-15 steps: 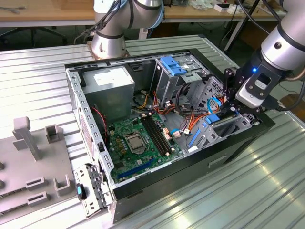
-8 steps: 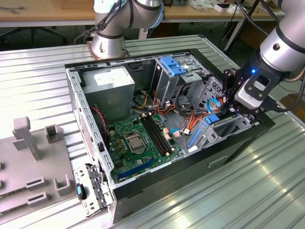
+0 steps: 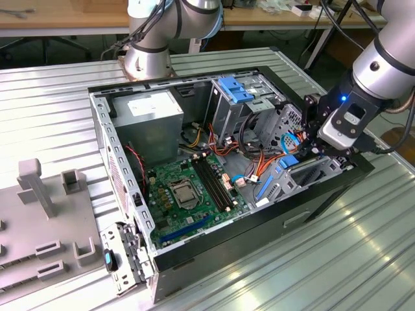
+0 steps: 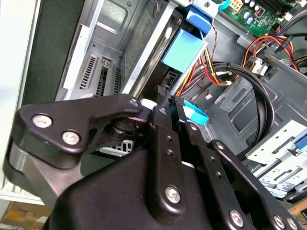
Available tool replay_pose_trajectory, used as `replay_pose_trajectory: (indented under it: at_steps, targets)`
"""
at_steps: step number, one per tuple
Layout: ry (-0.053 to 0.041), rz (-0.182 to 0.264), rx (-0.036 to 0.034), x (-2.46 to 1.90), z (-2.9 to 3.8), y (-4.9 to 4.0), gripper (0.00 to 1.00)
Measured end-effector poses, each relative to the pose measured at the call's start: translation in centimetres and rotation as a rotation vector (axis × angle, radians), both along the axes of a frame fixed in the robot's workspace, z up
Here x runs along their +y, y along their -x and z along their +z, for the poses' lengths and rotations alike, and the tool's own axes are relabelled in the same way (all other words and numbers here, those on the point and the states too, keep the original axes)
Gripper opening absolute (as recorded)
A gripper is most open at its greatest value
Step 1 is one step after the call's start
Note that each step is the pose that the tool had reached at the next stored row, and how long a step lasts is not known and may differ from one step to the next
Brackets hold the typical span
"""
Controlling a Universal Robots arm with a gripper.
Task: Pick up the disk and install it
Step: 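Insert the second disk wire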
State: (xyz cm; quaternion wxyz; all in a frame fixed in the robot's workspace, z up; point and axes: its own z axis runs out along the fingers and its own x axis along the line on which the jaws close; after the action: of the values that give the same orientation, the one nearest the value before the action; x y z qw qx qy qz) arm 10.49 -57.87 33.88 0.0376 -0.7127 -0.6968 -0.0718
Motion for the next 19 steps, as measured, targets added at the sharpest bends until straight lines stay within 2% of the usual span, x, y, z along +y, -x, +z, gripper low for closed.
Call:
replay_pose_trajectory:
  at_steps: [1,3,5,7,9,19]
  targets:
    - [0.0001,0.0,0.0,0.0,0.15,0.0,0.24]
    - [0.0009,0.0,0.0001,0.0,1.13,0.0,0.24]
    - [0.0008,0.0,0.0001,0.0,1.61,0.0,0.24]
    - [0.0001,0.0,0.0,0.0,1.63,0.0,0.23]
    - [-0.0007,0.0,0.0001,0.0,1.64,0.0,0.11]
    - [-0.0052,0.0,0.0001,0.0,1.64,0.0,0.11]
